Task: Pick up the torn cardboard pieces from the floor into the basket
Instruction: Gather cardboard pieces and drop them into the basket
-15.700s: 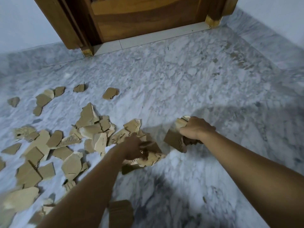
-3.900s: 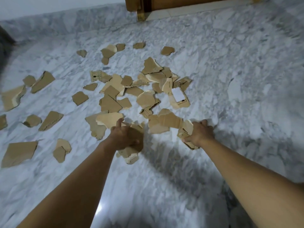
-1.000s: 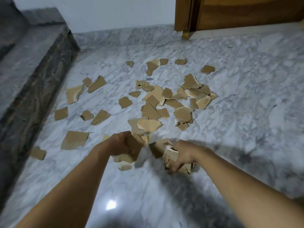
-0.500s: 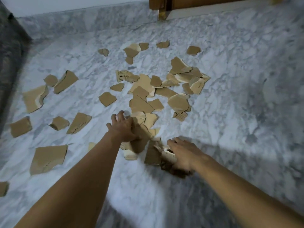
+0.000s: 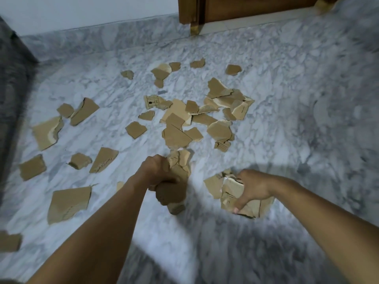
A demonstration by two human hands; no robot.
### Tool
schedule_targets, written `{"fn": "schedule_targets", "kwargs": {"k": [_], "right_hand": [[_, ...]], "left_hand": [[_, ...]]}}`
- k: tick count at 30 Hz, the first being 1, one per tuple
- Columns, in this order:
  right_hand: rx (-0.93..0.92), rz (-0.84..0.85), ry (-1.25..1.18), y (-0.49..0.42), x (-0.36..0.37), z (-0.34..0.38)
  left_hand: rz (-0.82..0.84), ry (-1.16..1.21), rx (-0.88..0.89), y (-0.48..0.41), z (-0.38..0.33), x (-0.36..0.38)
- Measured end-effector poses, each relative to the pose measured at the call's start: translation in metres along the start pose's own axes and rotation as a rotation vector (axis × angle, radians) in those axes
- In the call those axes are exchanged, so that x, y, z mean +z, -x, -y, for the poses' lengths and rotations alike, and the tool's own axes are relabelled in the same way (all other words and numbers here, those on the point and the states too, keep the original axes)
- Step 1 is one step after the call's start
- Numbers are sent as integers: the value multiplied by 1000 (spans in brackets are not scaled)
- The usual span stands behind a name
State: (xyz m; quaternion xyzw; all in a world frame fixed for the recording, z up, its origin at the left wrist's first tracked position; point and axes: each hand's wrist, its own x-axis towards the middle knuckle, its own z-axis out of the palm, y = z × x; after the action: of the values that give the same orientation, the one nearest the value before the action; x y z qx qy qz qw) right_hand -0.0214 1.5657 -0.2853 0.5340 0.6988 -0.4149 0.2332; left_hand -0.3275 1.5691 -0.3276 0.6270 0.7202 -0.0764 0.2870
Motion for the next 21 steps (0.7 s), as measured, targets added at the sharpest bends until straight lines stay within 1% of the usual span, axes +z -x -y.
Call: {"fn": "schedule_targets", "kwargs": {"k": [2, 5, 7, 8, 11, 13, 15, 19, 21], "right_hand": [[15, 4, 23, 2, -12, 4], [0, -18, 46, -2, -20, 12], [-30, -40, 86, -10, -20, 21], [-43, -58, 133, -17, -18, 25], [-69, -139, 263, -38, -2, 35], [-125, -176, 348, -40, 7, 48], [-192, -153, 400, -45, 13, 63], [-250, -53, 368, -65, 32, 85], [-292, -86, 353, -77, 46, 94]], "left_hand": [[8, 150, -51, 8, 5, -8], [8, 199, -65, 27, 12, -24], [31, 159, -81, 40, 18, -33], [57, 103, -88, 46, 22, -34], [166, -257, -8, 68, 32, -32], [185, -353, 25, 79, 43, -25], [193, -343, -12, 87, 61, -15], [135, -259, -90, 96, 91, 4], [112, -200, -91, 99, 96, 9]]}}
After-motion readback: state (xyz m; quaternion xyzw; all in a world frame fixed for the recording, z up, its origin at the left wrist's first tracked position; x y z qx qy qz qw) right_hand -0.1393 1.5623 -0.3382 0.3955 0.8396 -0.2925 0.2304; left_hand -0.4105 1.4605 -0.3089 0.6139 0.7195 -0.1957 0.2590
